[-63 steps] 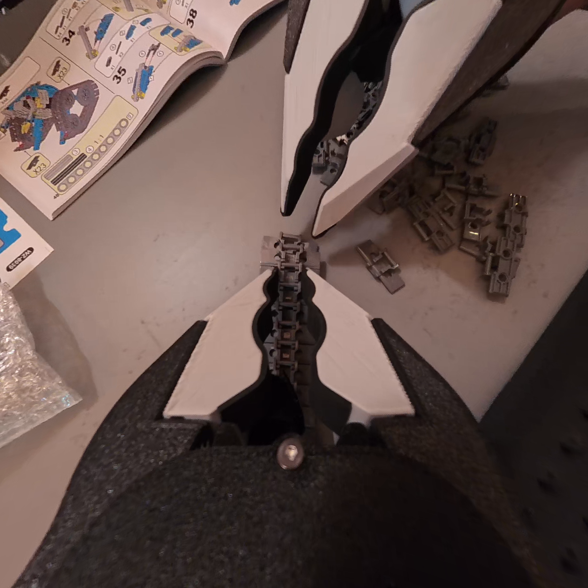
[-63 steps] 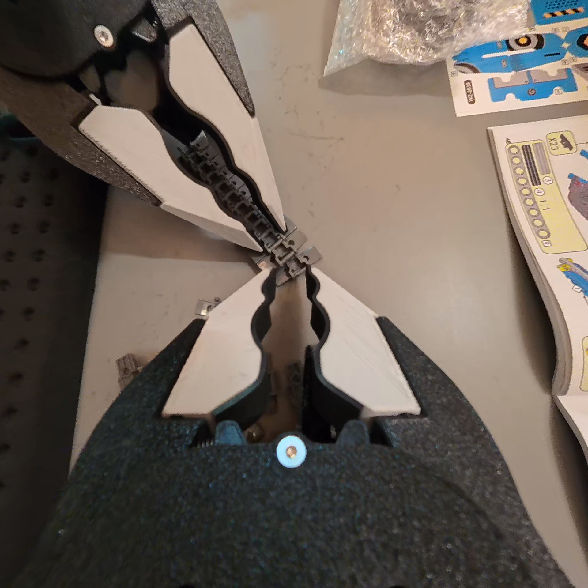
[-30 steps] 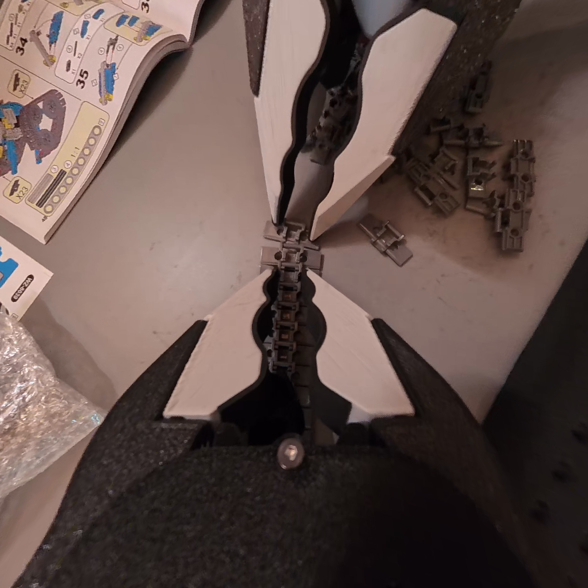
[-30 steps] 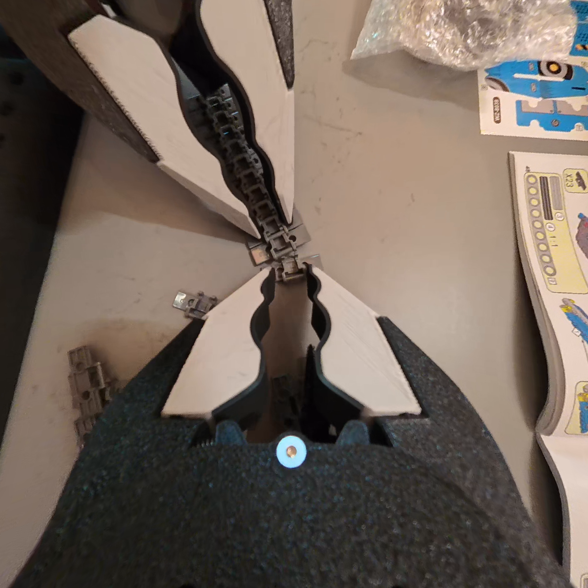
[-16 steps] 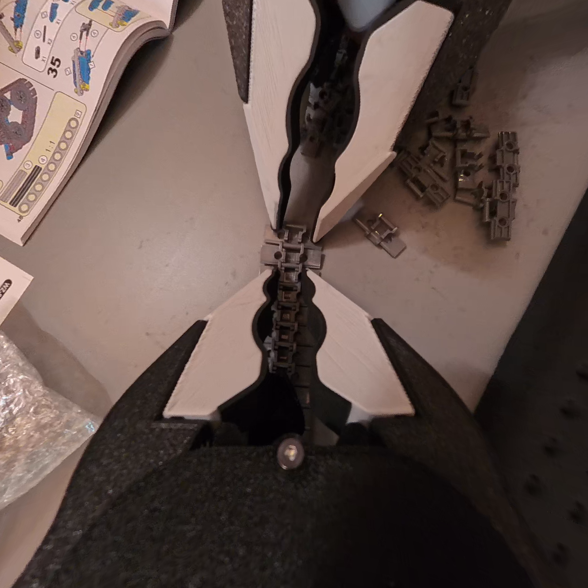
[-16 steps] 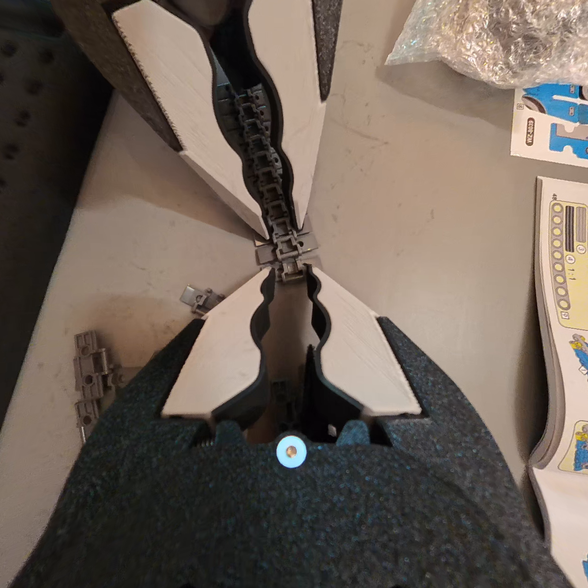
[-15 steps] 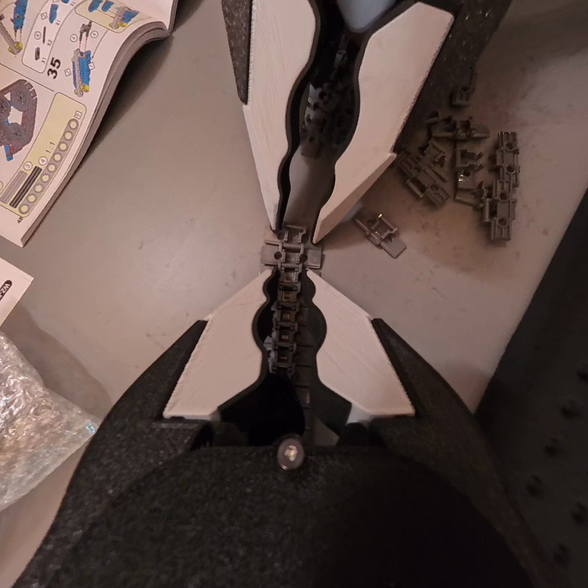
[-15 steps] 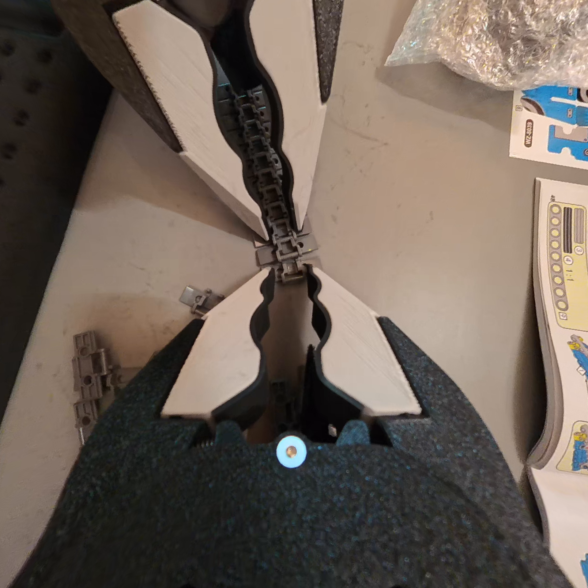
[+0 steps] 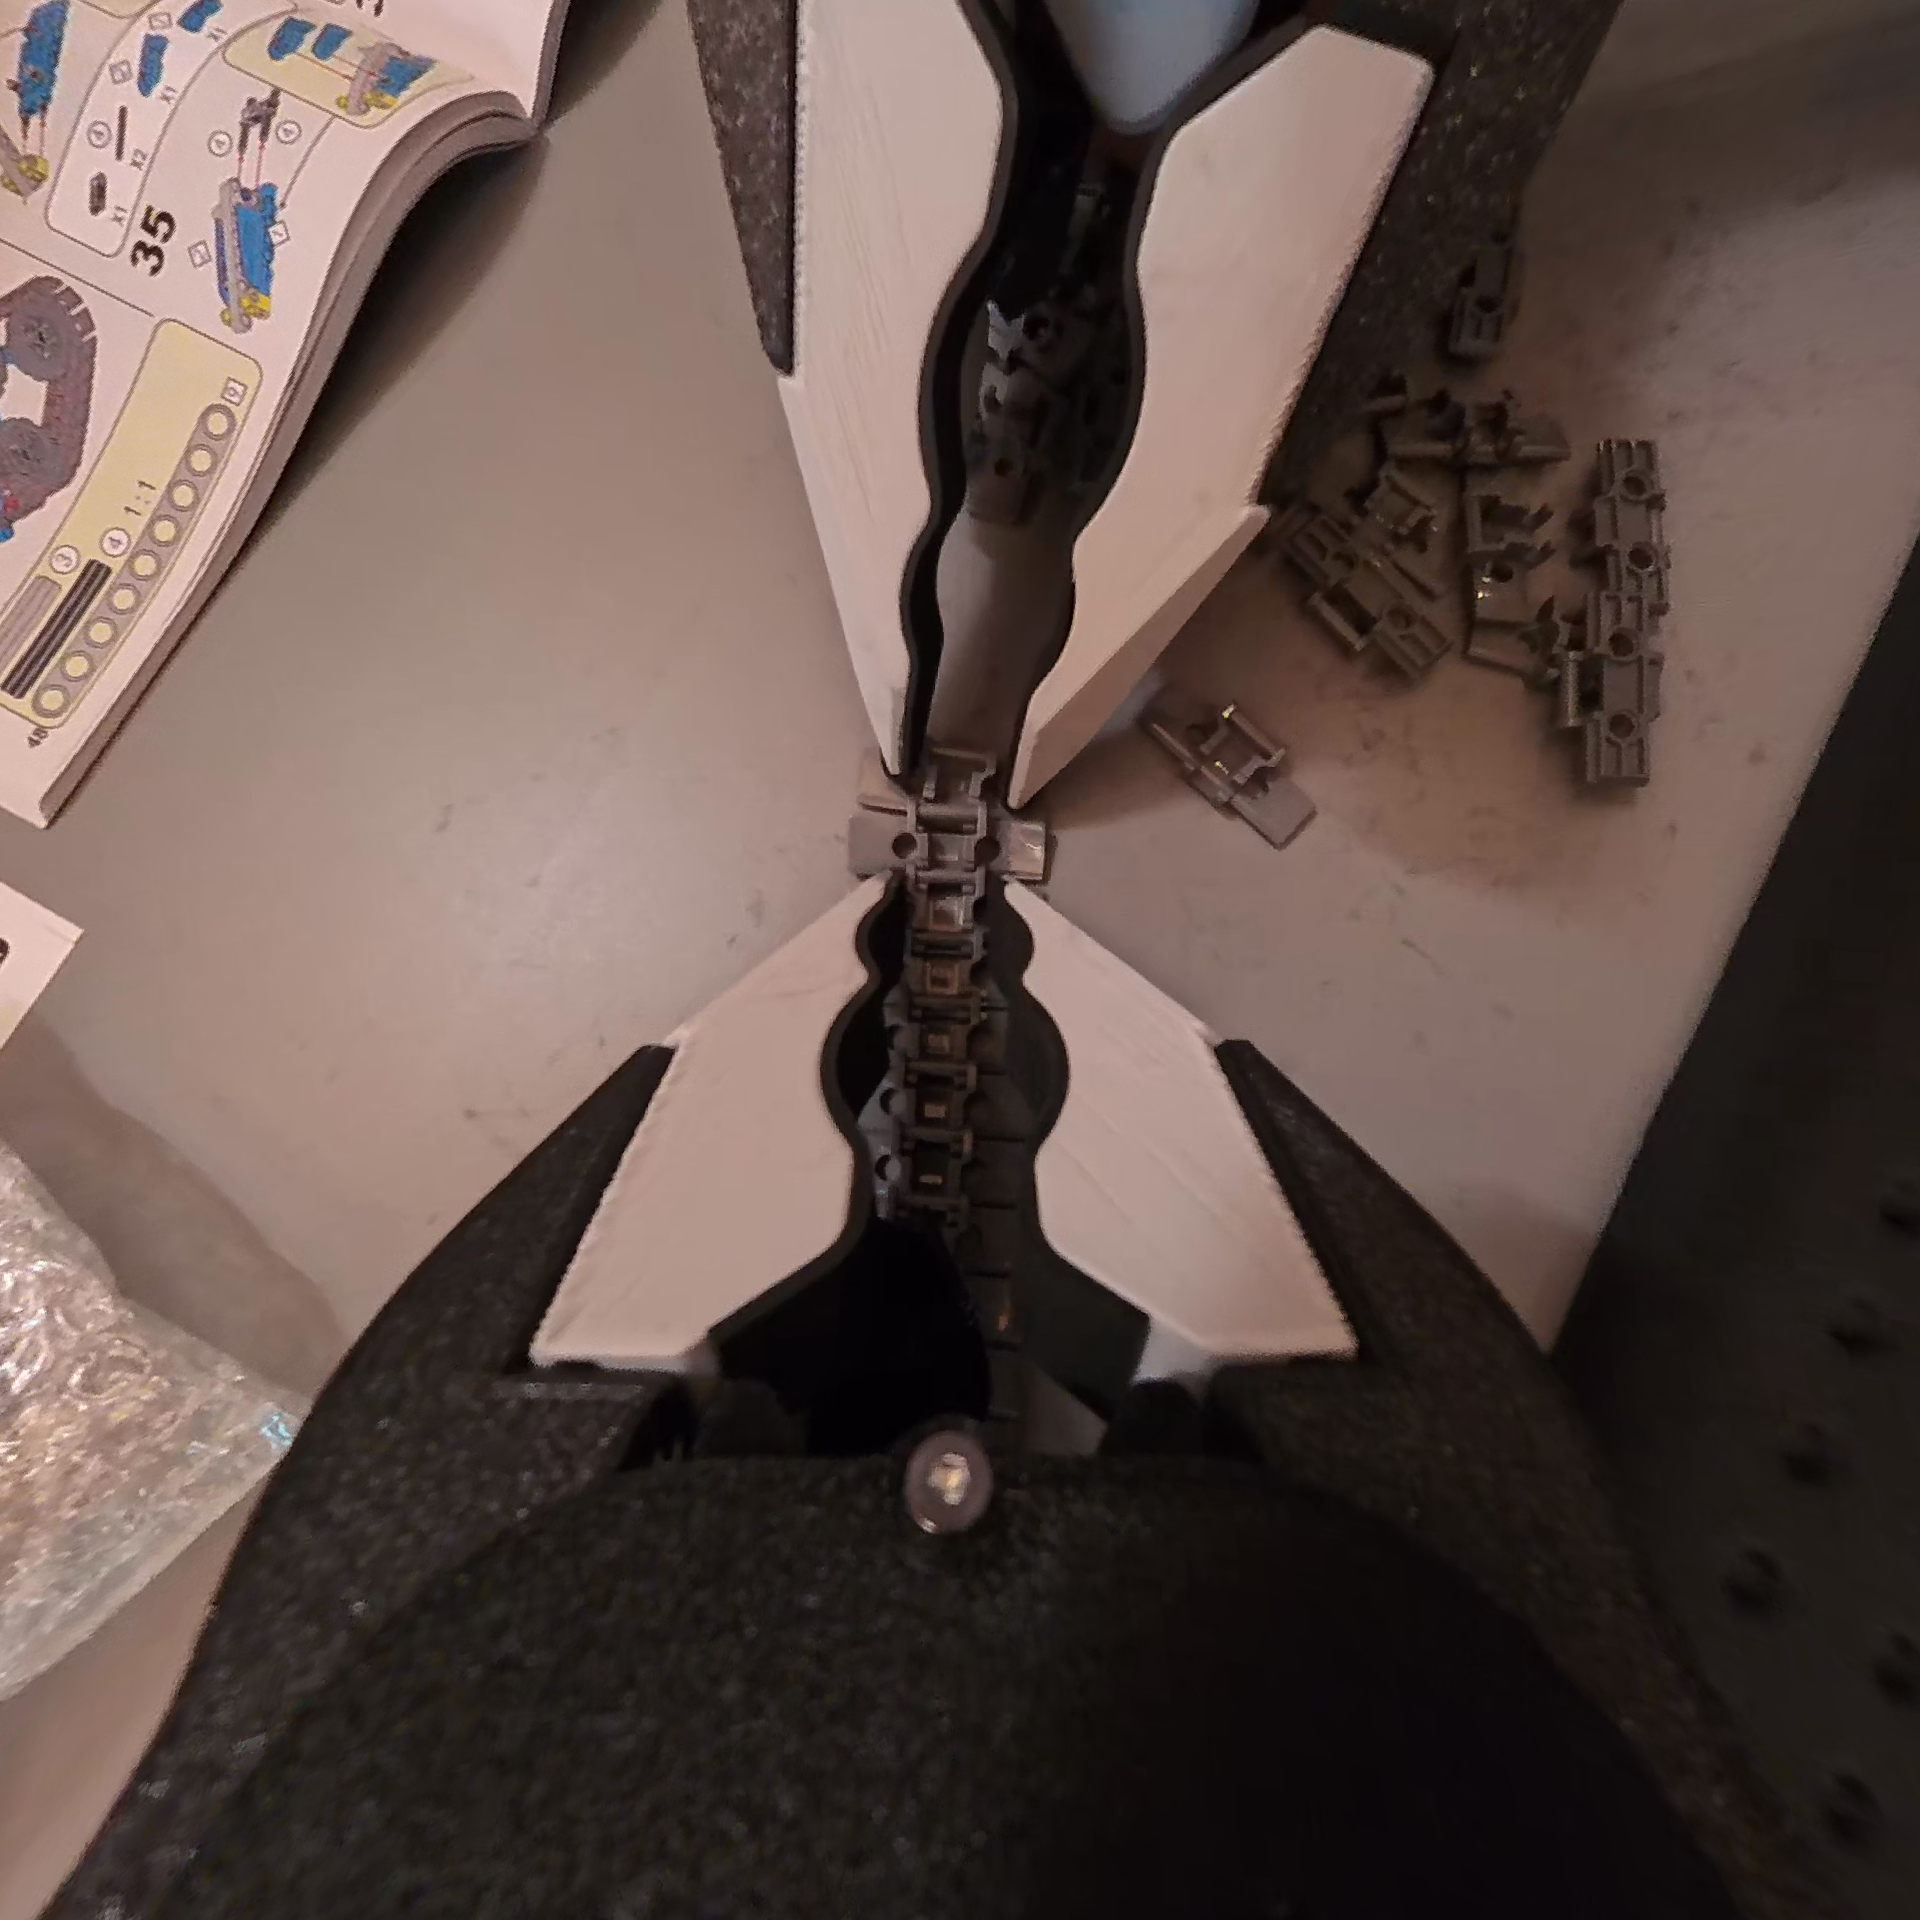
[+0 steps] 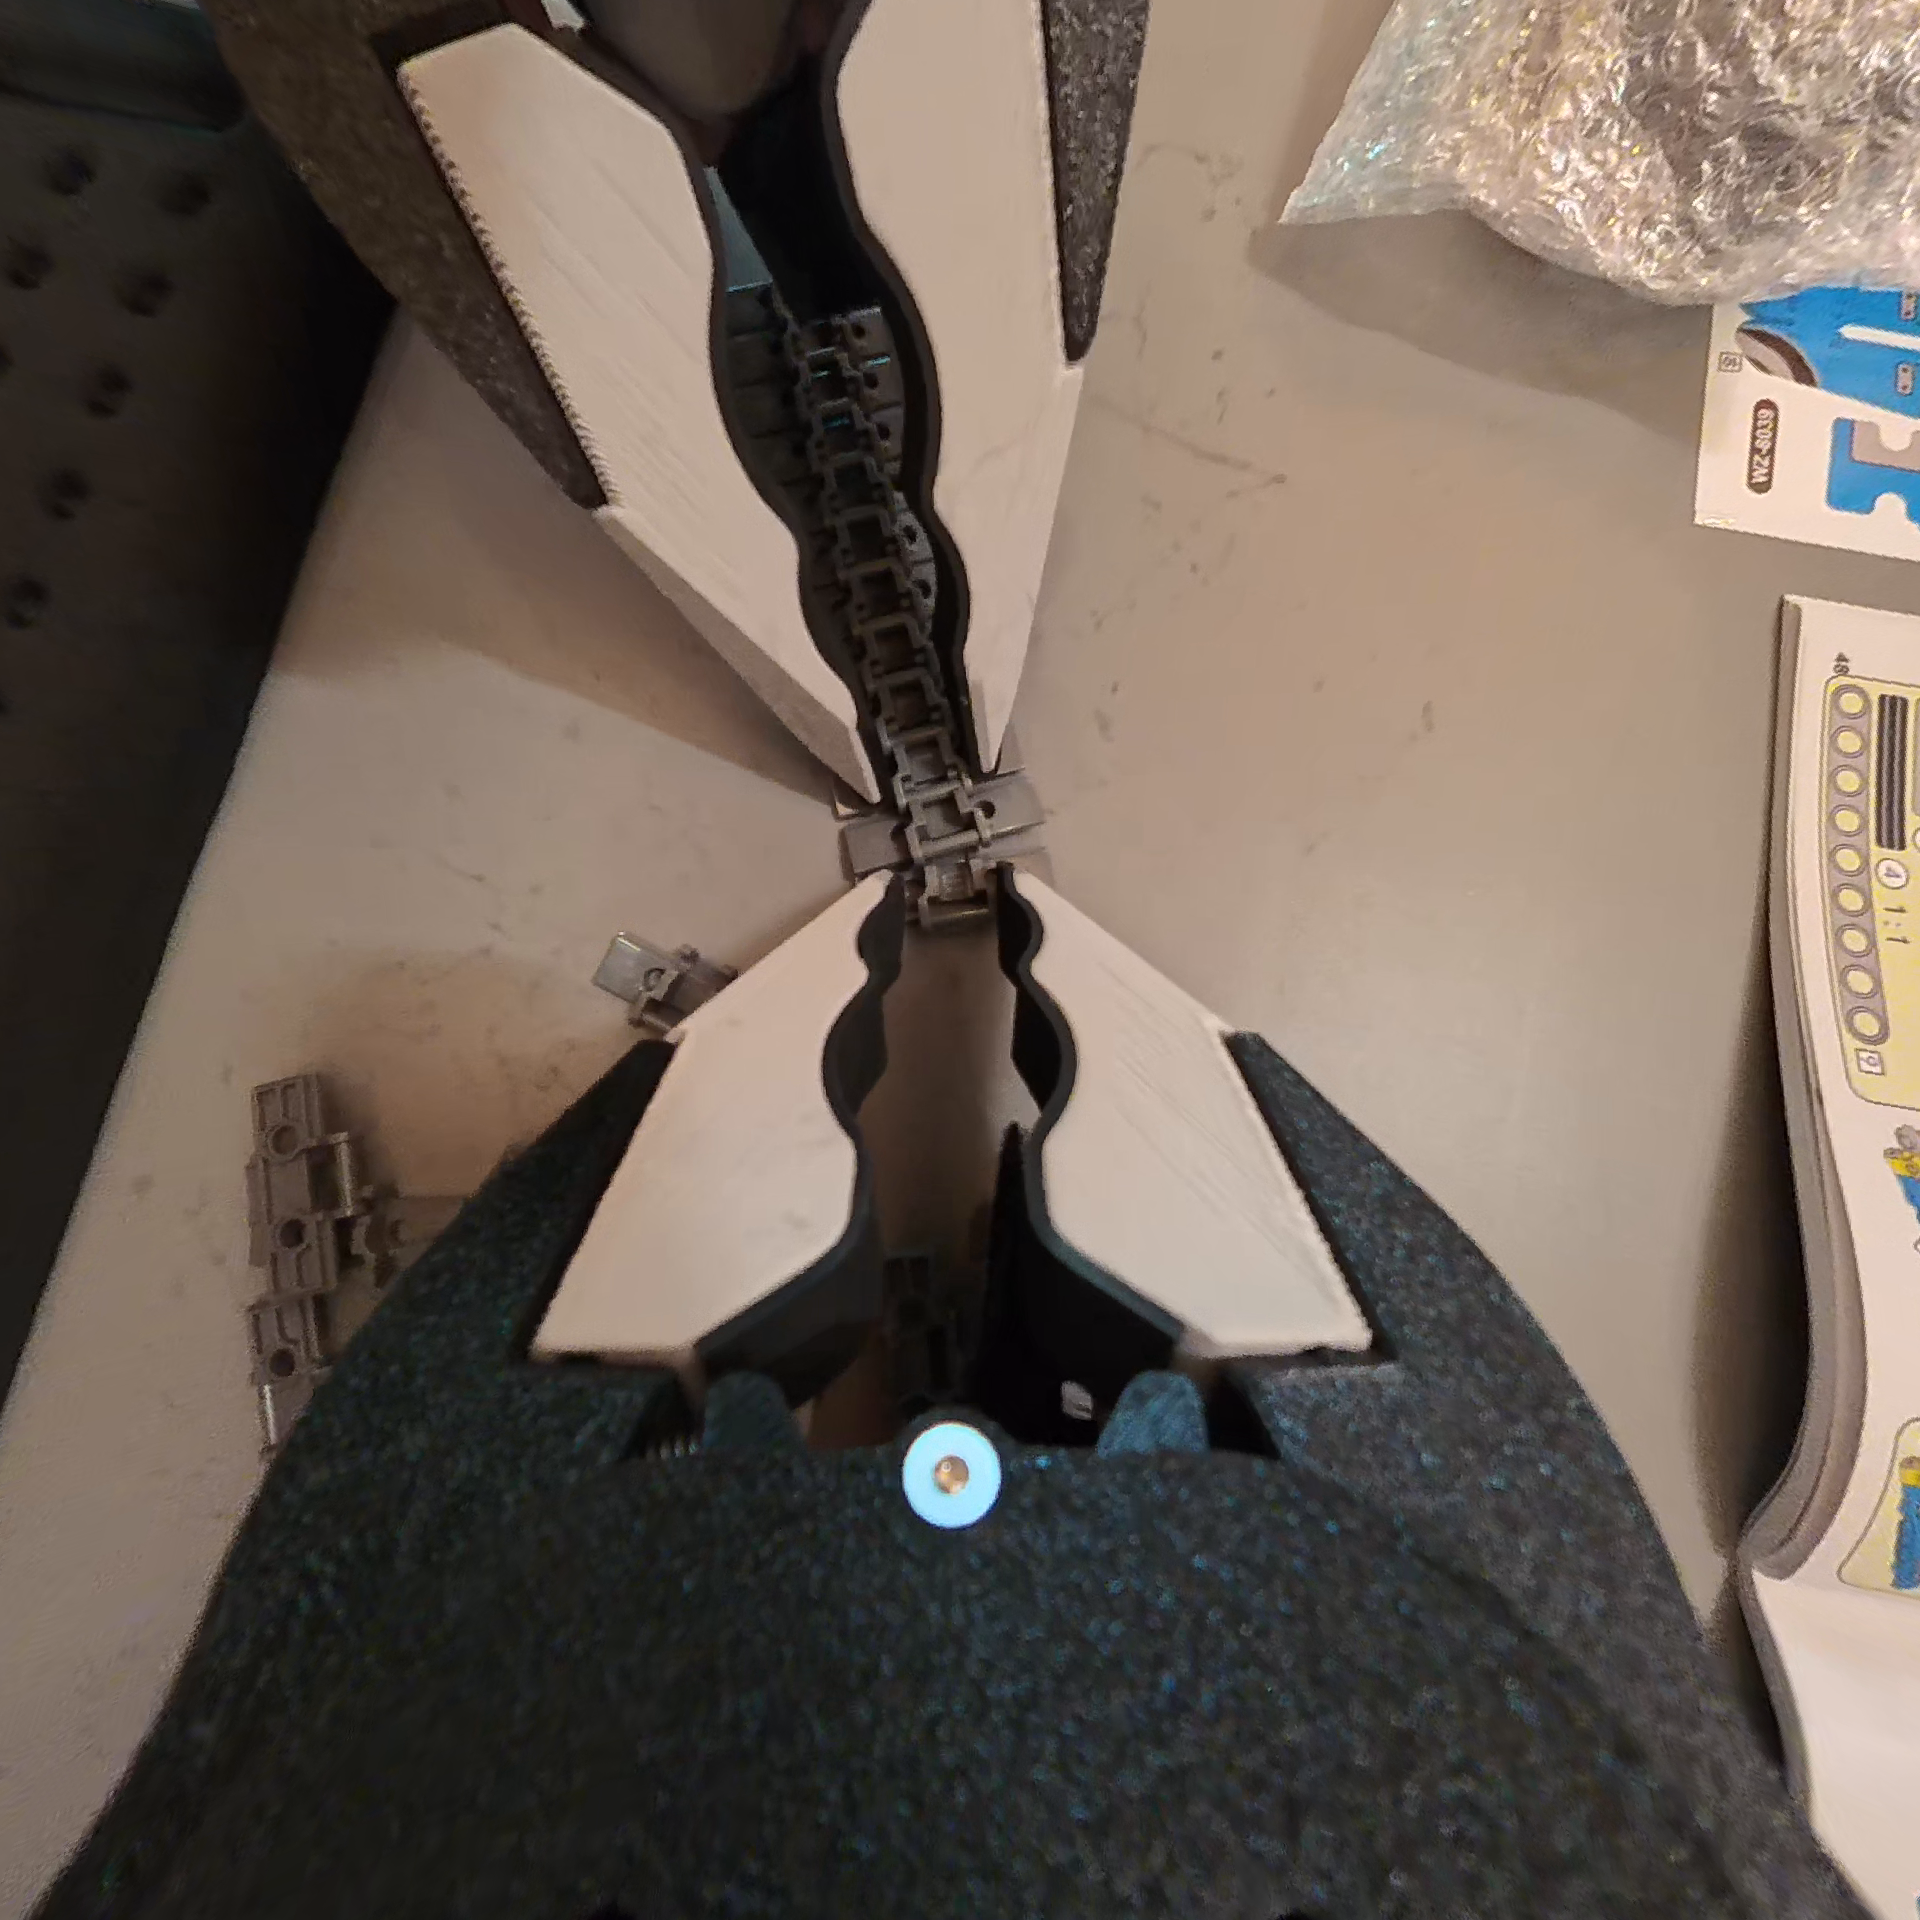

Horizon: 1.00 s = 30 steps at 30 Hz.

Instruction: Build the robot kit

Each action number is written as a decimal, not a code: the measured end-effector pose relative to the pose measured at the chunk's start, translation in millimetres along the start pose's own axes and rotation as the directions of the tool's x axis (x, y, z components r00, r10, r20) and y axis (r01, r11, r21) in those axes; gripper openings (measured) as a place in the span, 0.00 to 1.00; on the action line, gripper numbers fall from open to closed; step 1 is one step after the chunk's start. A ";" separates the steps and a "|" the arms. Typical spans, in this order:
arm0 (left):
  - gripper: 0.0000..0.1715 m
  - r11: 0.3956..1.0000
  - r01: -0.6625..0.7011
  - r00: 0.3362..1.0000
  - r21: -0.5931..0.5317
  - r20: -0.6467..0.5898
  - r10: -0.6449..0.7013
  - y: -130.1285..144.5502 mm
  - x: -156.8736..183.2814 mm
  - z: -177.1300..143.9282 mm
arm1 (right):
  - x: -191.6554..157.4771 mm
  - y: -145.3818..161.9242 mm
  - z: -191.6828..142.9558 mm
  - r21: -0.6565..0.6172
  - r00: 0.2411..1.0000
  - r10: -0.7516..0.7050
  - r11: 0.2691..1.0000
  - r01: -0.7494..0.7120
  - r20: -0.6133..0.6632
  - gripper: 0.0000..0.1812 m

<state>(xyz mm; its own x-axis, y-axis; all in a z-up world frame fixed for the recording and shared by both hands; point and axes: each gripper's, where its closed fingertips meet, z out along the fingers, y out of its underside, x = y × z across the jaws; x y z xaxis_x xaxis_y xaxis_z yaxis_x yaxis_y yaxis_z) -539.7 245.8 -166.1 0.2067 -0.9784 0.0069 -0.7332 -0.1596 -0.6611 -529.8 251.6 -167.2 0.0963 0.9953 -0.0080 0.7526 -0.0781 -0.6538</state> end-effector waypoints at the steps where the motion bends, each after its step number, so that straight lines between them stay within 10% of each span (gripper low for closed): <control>1: 0.08 1.000 0.000 1.000 0.000 -0.004 0.000 0.0 0.1 0.0 | 0.2 0.0 0.1 -0.001 1.000 -0.004 1.000 0.004 -0.001 0.09; 30: 0.07 0.997 -0.029 0.999 -0.077 -0.036 0.026 -3.3 1.1 3.8 | -2.0 -2.7 3.5 0.012 0.995 -0.053 0.999 0.053 0.085 0.08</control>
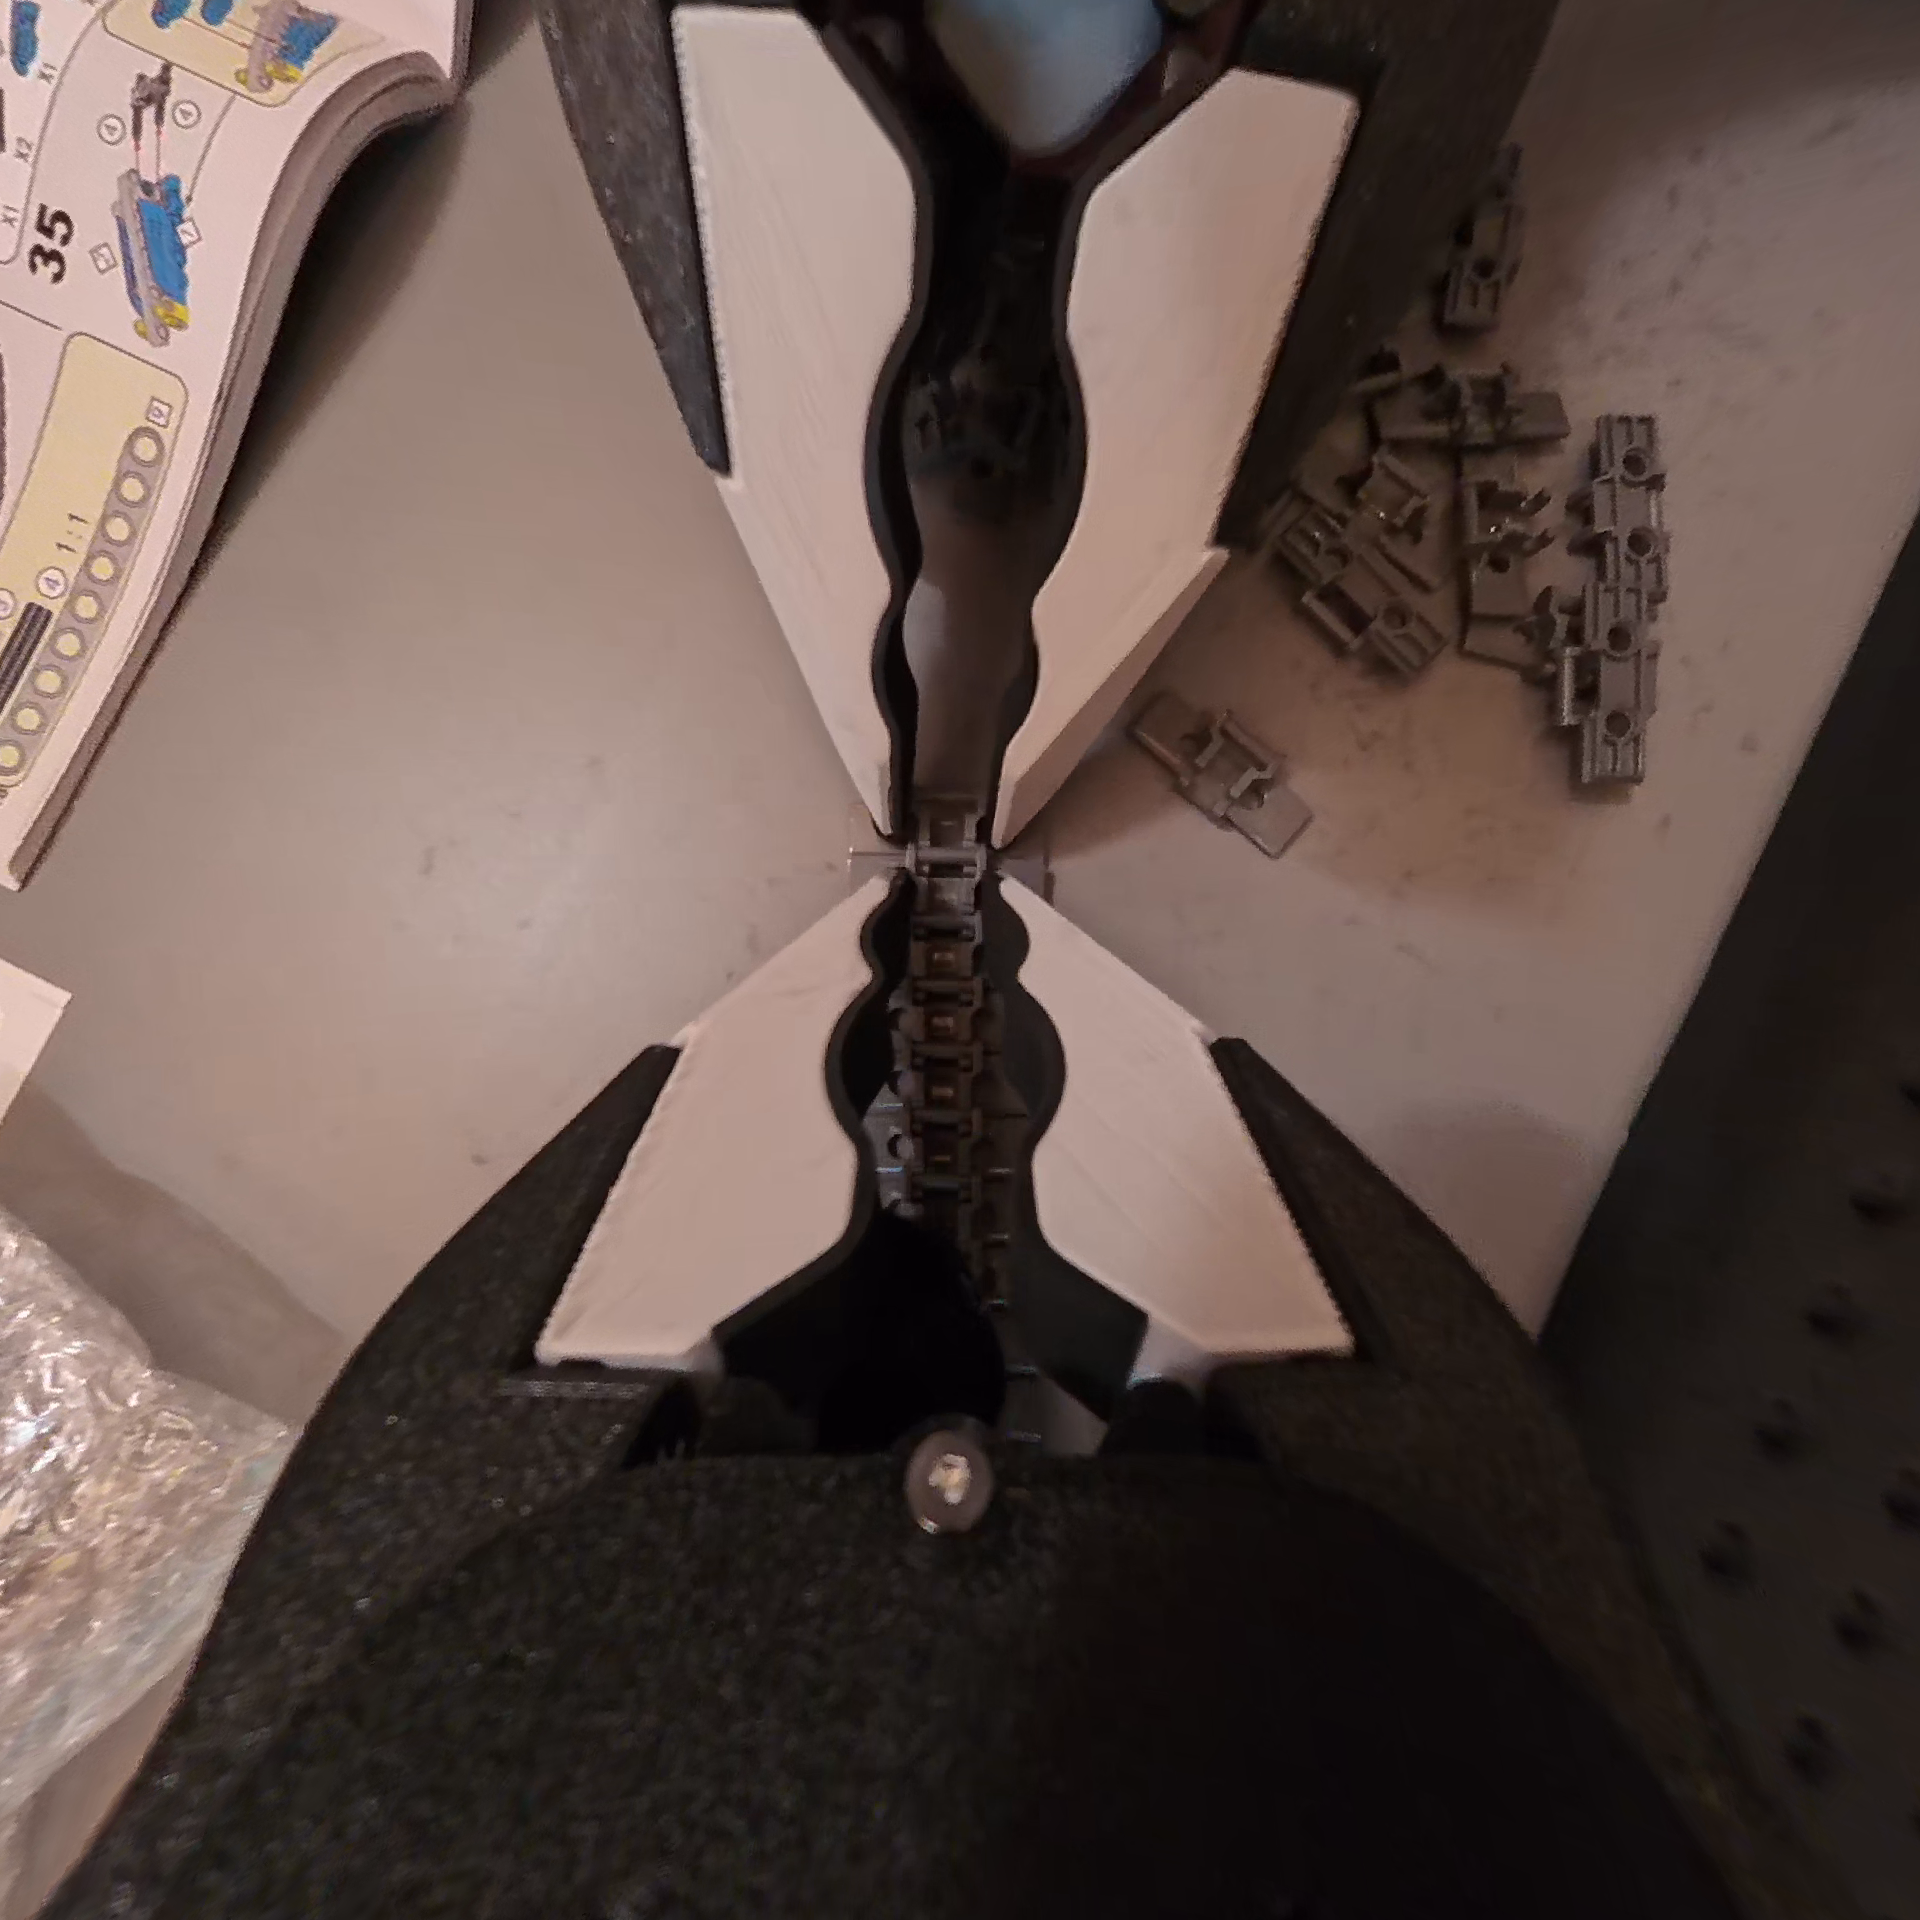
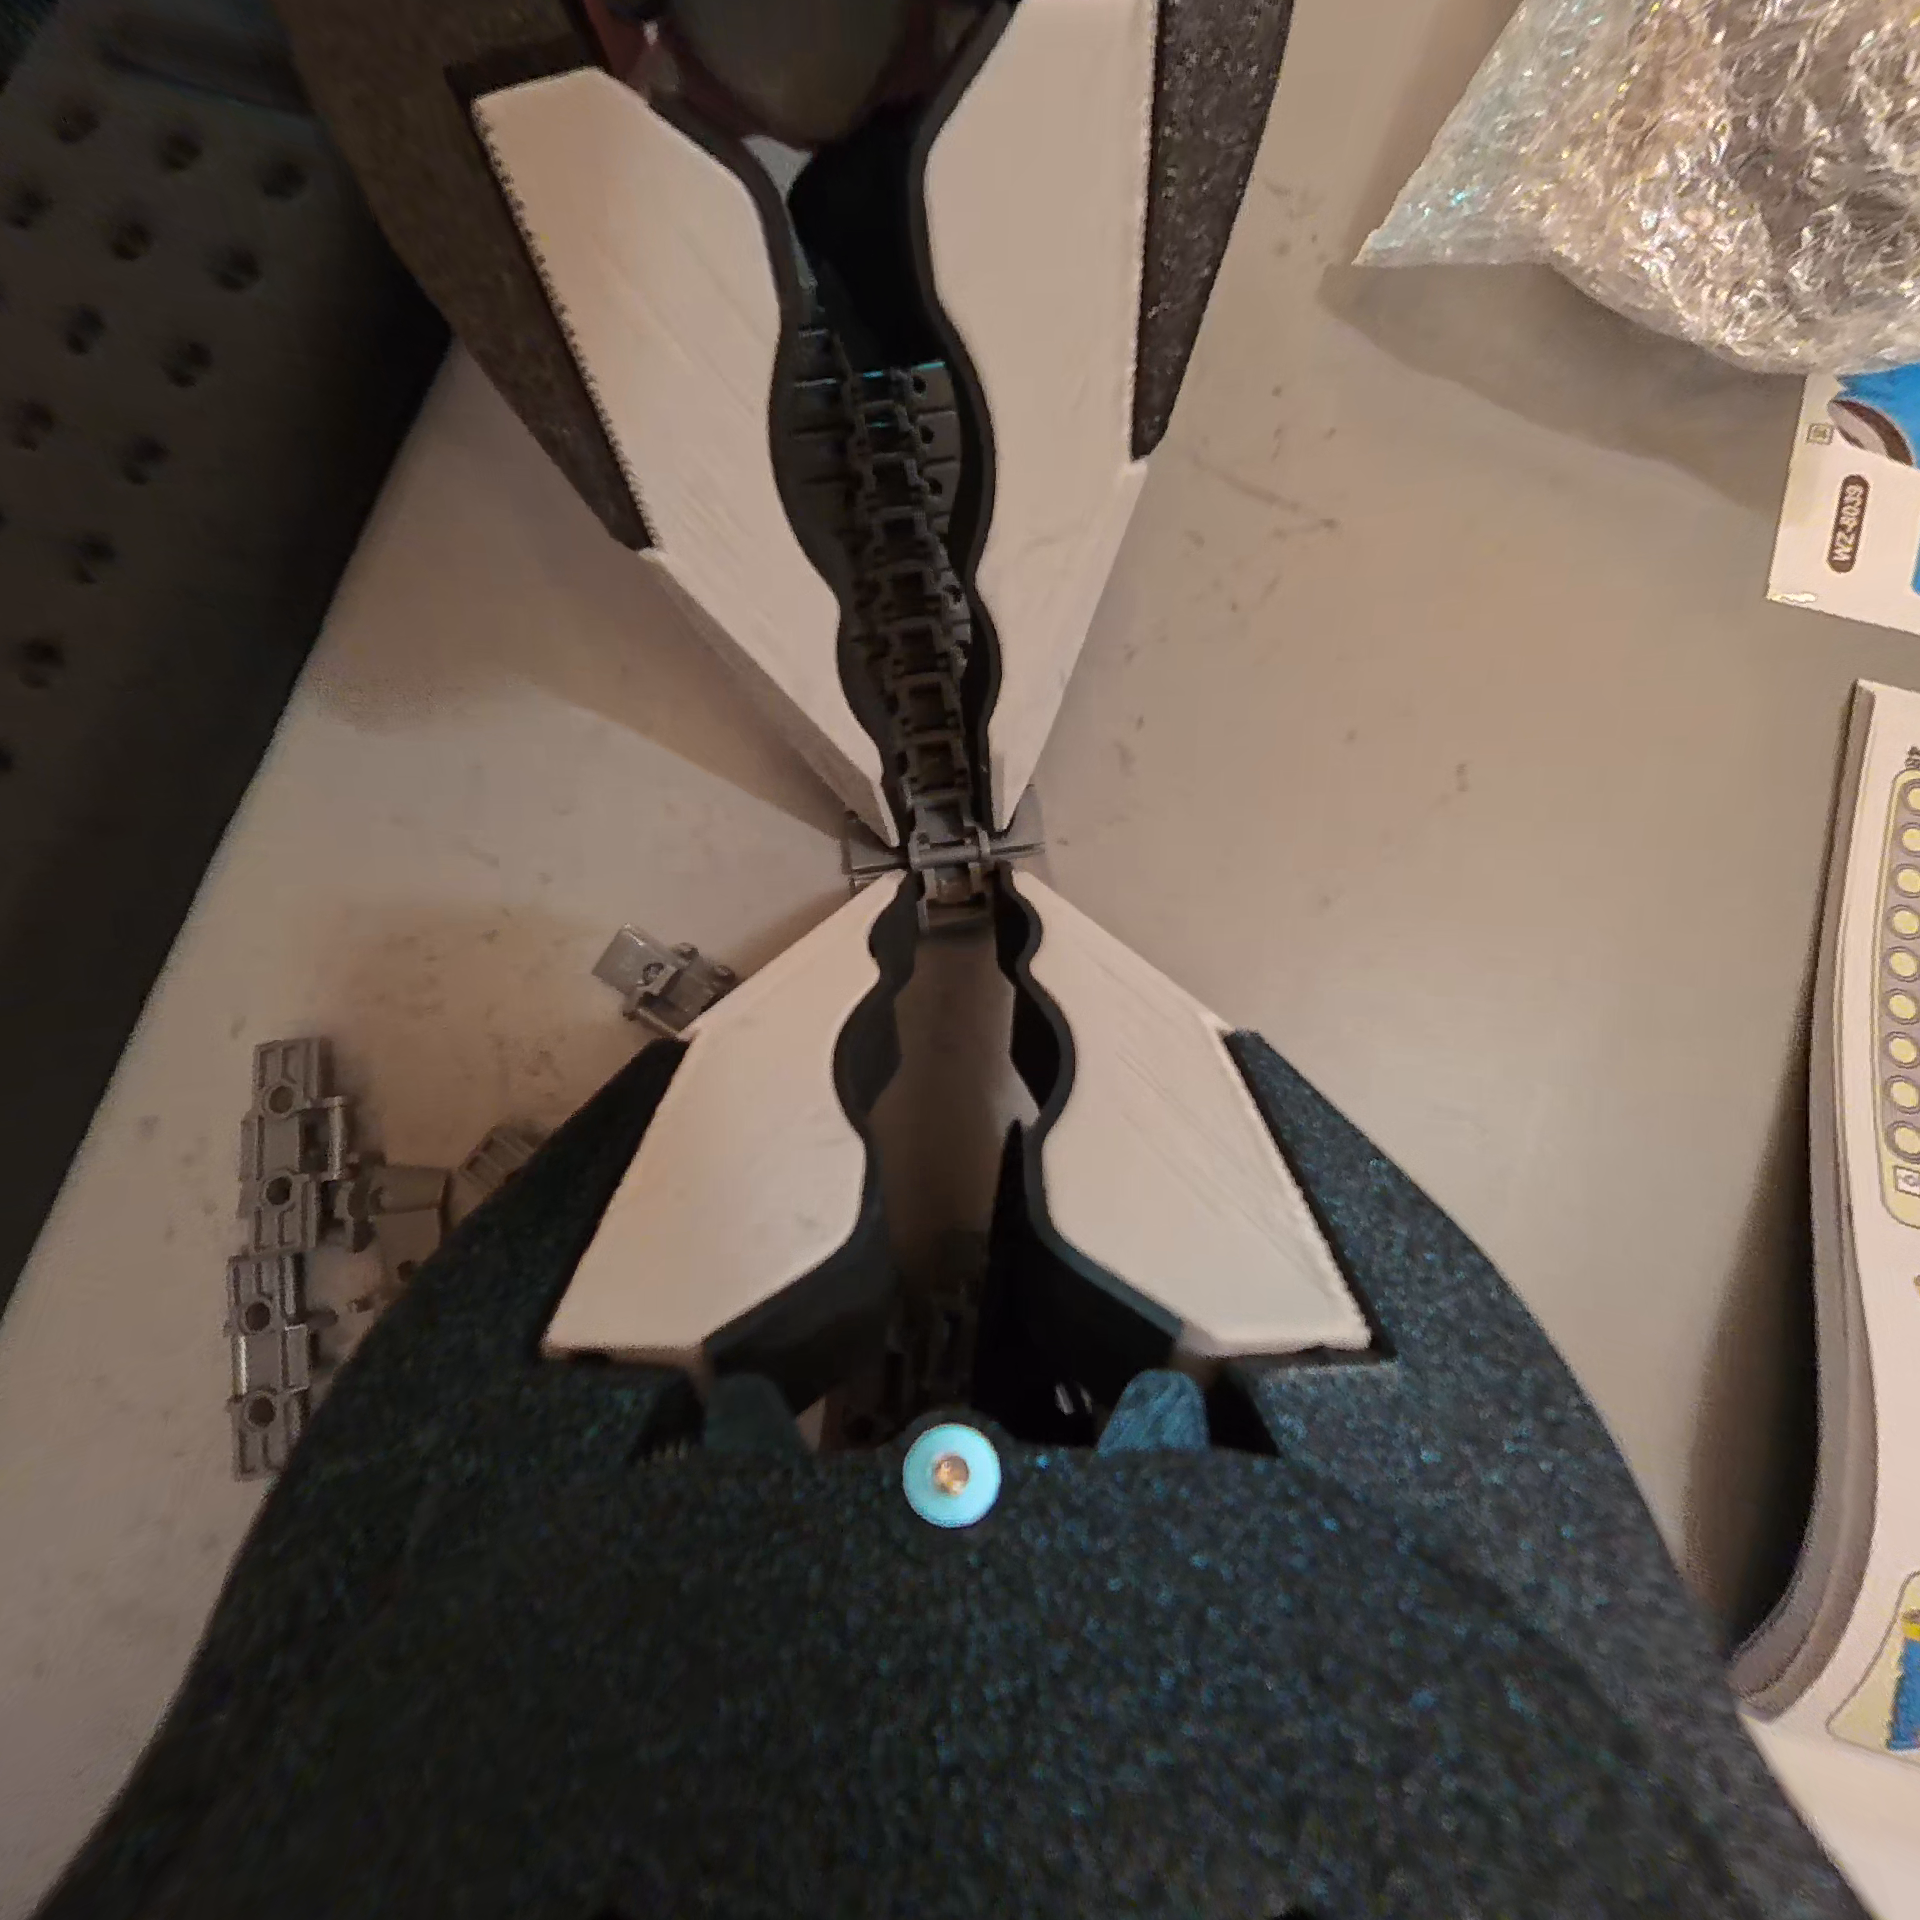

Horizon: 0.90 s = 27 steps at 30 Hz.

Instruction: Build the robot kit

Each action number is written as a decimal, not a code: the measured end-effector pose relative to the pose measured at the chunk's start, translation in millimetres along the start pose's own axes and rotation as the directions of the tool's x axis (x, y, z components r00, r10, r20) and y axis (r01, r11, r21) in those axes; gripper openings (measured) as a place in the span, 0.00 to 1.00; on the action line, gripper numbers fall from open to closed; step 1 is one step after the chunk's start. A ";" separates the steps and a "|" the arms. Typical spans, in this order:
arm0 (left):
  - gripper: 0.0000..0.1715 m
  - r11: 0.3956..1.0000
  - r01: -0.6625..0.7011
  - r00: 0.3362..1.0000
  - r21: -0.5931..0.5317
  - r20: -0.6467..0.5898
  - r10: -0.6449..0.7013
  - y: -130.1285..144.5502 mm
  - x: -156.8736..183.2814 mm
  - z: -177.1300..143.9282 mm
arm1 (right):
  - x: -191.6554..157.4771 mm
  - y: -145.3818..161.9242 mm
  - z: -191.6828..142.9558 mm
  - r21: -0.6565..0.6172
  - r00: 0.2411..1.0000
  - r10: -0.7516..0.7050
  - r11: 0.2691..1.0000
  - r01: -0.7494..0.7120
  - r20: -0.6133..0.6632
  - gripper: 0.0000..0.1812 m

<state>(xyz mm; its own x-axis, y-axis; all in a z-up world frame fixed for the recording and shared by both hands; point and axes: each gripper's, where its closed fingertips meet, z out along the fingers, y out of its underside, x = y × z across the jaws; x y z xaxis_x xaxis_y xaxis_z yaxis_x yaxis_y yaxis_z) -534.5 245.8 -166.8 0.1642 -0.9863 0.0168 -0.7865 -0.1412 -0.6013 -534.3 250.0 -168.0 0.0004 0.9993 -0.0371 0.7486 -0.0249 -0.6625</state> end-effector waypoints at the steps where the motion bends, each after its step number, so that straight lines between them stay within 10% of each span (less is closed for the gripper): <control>1: 0.07 1.000 -0.003 1.000 -0.007 -0.001 0.003 0.2 0.0 0.0 | 0.2 -0.1 0.0 0.006 1.000 0.005 1.000 -0.005 -0.001 0.08; 27: 0.07 0.996 0.065 0.998 0.066 -0.020 -0.064 -4.0 0.4 3.3 | -0.2 -3.9 -0.5 0.051 0.960 0.281 0.958 -0.281 0.008 0.00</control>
<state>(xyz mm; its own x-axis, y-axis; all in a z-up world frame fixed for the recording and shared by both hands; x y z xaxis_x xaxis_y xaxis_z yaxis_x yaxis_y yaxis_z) -529.4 246.2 -167.0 0.2023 -0.9768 0.0708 -0.7333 -0.1990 -0.6502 -536.9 249.9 -165.1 0.2054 0.9518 -0.2279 0.6834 -0.3062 -0.6628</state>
